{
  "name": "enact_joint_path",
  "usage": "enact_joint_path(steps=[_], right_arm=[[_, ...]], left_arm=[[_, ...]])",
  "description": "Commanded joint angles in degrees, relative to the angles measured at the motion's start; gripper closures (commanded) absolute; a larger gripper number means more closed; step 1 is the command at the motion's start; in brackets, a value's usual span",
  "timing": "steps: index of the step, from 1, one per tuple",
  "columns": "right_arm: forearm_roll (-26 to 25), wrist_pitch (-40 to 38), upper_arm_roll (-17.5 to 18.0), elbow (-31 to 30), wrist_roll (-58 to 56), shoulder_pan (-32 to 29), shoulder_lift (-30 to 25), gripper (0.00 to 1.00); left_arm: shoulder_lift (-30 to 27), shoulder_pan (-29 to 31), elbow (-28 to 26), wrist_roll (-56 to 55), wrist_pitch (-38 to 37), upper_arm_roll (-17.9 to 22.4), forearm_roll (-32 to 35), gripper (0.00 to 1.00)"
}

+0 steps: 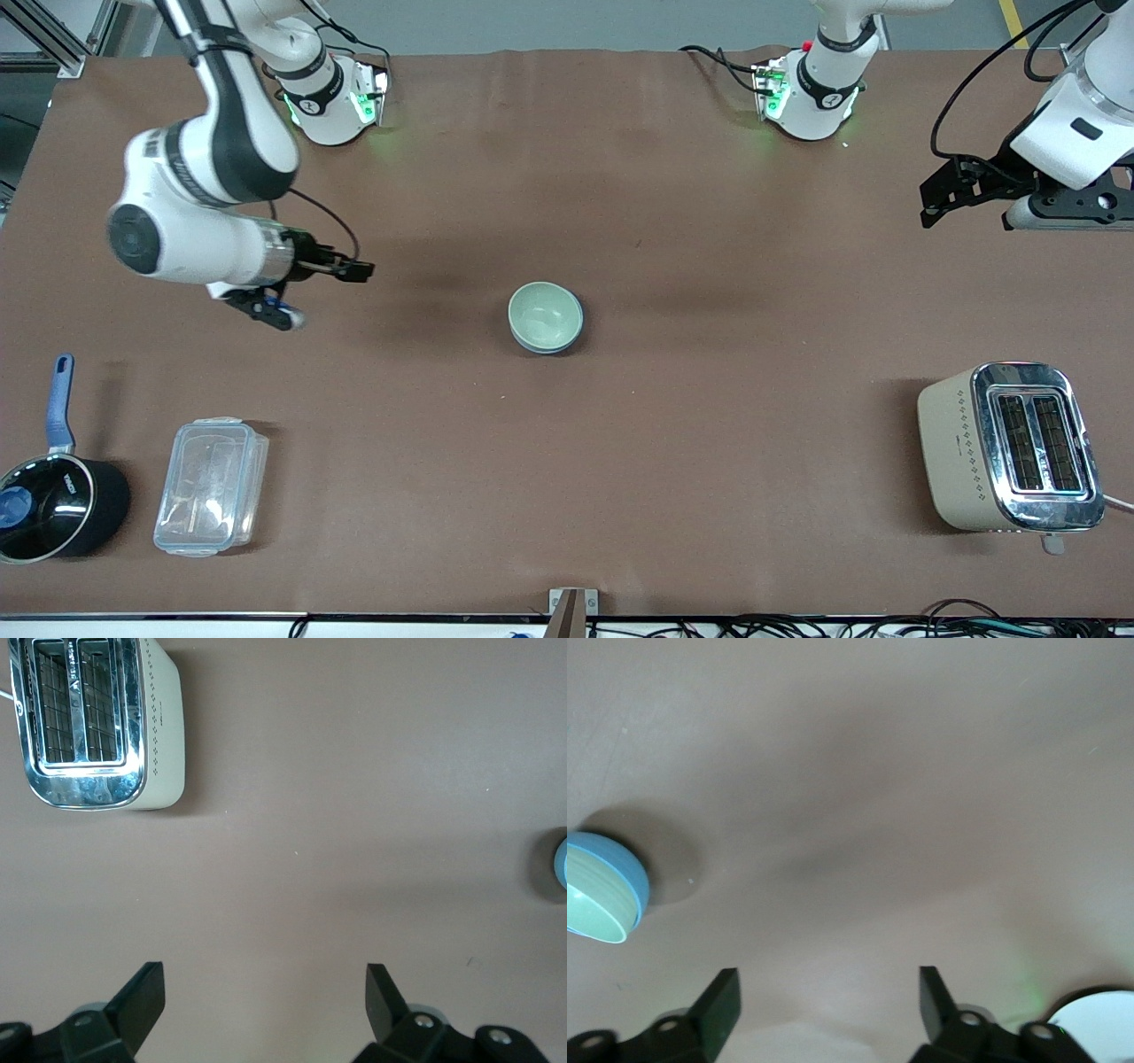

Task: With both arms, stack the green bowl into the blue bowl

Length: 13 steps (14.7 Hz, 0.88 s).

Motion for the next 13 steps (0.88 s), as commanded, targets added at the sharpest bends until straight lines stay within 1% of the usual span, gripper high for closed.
enact_joint_path(steps=[1, 2, 3, 6, 8, 11, 12, 13], right_arm=[[-4.0, 0.1, 0.9, -2.8, -9.3, -8.3, -5.0, 0.00], [-7.1, 0.2, 1.0, -1.0, -12.9, -11.1, -5.1, 0.00], [-8.9, 0.2, 1.0, 1.3, -15.9, -13.1, -4.8, 0.00], [-11.1, 0.2, 1.0, 8.5, -23.6, -17.5, -4.4, 0.00], [-12.9, 0.4, 1.0, 11.3, -26.6, -19.0, -4.4, 0.00], [-13.2, 0.5, 1.0, 15.2, -27.4, -19.4, -4.4, 0.00], [-13.6, 0.9, 1.0, 16.9, -27.7, -19.0, -4.4, 0.00], [-14.8, 0.8, 1.2, 20.1, -27.8, -18.9, -4.1, 0.00]], left_arm=[[-1.5, -0.2, -1.0, 0.2, 0.3, 0.1, -0.7, 0.00], [-1.5, -0.2, -0.9, 0.2, 0.3, 0.1, -0.7, 0.00], [-1.4, -0.3, -0.7, 0.3, 0.3, 0.0, -0.7, 0.00], [-1.2, -0.5, 0.4, 0.3, 0.0, 0.0, -0.5, 0.00], [-1.1, -0.2, 0.9, 0.3, -0.1, 0.1, -0.5, 0.00], [-1.1, -0.1, 1.2, 0.2, -0.1, 0.2, -0.5, 0.00], [-1.1, -0.1, 1.4, 0.2, -0.3, 0.2, -0.5, 0.00], [-1.1, -0.1, 1.5, 0.2, -0.5, 0.2, -0.5, 0.00]])
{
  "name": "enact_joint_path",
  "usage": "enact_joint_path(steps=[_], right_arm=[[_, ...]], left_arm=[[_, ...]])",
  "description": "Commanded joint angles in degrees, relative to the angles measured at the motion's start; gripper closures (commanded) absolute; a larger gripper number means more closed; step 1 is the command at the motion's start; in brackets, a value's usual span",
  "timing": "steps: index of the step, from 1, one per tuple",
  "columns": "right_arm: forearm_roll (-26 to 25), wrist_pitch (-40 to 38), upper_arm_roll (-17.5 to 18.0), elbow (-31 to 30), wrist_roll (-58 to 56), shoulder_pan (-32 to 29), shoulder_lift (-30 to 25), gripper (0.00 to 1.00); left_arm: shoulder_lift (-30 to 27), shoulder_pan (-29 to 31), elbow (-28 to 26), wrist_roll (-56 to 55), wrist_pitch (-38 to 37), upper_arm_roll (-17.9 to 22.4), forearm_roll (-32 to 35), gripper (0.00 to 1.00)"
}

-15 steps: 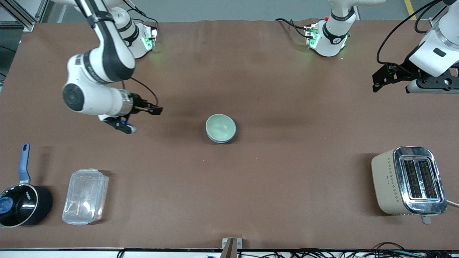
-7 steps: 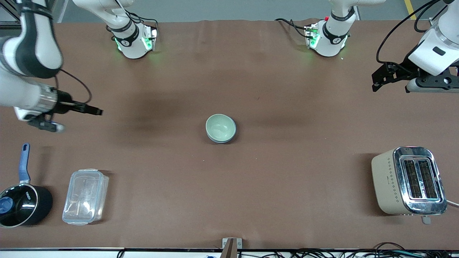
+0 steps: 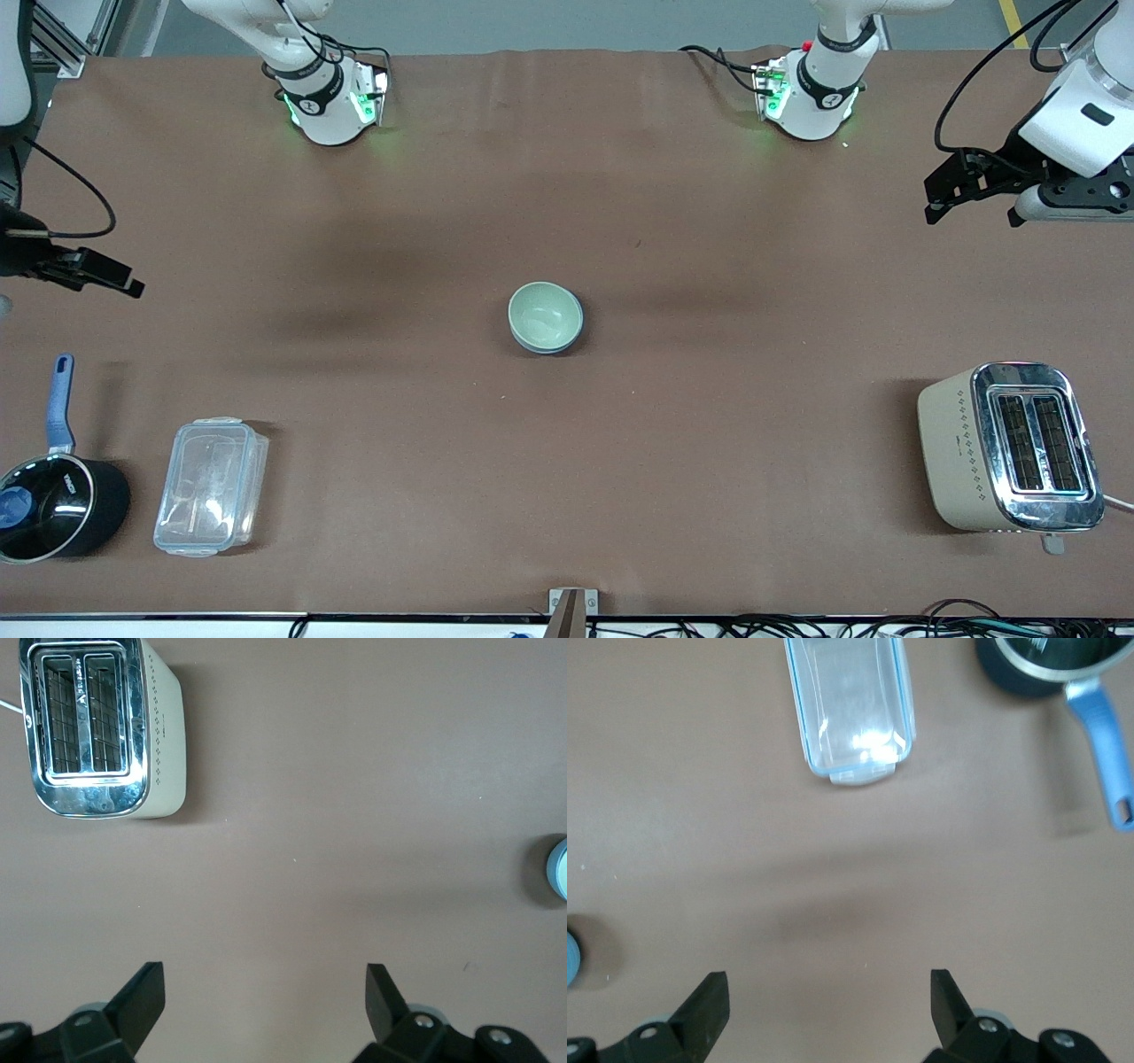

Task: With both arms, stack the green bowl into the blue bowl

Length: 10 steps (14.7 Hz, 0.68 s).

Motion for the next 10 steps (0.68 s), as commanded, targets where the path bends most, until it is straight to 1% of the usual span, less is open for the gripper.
enact_joint_path(steps=[1, 3, 5, 7, 9, 10], right_arm=[[-3.8, -0.8, 1.2, 8.2, -1.2, -0.4, 1.4, 0.00], [-4.4, -2.2, 1.4, 12.1, -1.3, -0.3, 2.2, 0.00], [-4.4, -4.1, 1.4, 14.3, -1.3, -0.3, 2.3, 0.00], [-4.5, -8.4, 2.0, 15.5, -1.1, 0.1, 2.1, 0.00], [-4.5, -10.8, 4.5, 14.9, -1.4, -2.5, 1.8, 0.00], [-4.6, -10.7, 6.3, 14.0, -1.3, -3.7, 1.4, 0.00]], left_arm=[[-0.7, 0.1, 0.4, 0.2, -0.6, 0.1, -0.5, 0.00], [-0.7, 0.1, 0.4, 0.2, -1.0, 0.1, -0.5, 0.00], [-0.7, 0.1, 0.4, 0.2, -1.2, 0.1, -0.6, 0.00], [-0.7, 0.1, 0.4, 0.2, -1.3, 0.1, -0.6, 0.00], [-0.7, 0.1, 0.4, 0.2, -1.3, 0.2, -0.6, 0.00], [-0.7, 0.1, 0.4, 0.2, -1.3, 0.2, -0.6, 0.00]])
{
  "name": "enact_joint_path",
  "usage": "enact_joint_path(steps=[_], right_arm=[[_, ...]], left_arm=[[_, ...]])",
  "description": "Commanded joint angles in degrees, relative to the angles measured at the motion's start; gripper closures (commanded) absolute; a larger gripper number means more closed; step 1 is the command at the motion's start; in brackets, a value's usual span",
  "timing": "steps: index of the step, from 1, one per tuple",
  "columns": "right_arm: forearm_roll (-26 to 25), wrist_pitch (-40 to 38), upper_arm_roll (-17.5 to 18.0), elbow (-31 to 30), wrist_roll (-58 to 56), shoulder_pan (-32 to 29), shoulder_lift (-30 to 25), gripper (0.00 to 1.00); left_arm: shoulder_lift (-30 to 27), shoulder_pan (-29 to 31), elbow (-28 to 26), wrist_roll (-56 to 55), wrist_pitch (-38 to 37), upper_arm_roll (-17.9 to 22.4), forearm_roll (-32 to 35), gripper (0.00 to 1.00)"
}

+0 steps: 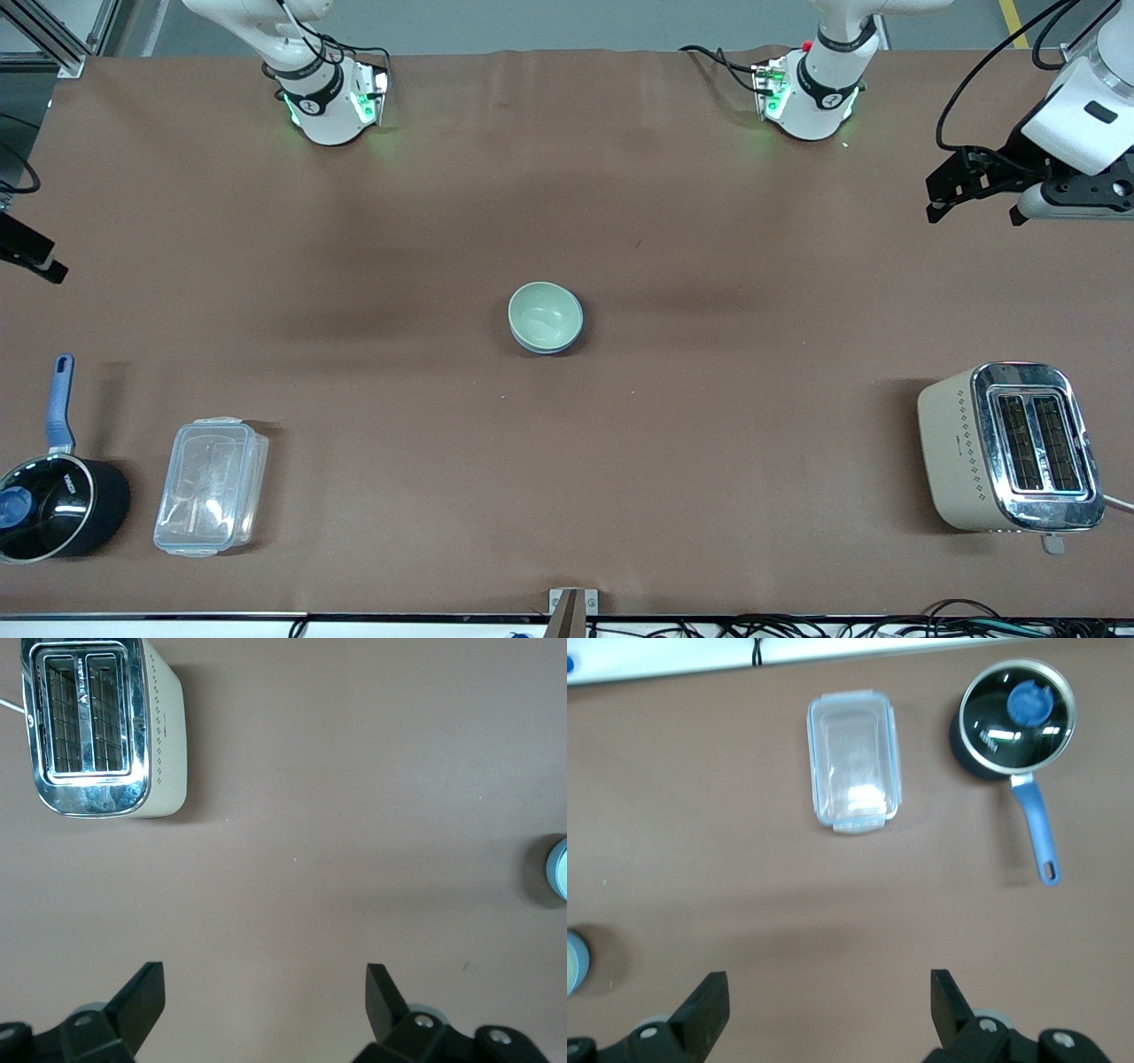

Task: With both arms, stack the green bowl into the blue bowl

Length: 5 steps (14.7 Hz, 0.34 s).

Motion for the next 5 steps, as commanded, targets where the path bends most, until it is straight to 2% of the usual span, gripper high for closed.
enact_joint_path(steps=[1, 5], right_arm=[[-1.7, -0.6, 4.6, -1.1, -0.5, -3.7, -0.3, 0.00], [-2.8, 0.5, 4.6, -2.8, -0.1, -3.8, -1.0, 0.00]], left_arm=[[-0.7, 0.1, 0.3, 0.2, -1.1, 0.2, -0.6, 0.00], [-0.7, 0.1, 0.3, 0.2, -1.1, 0.3, -0.6, 0.00]])
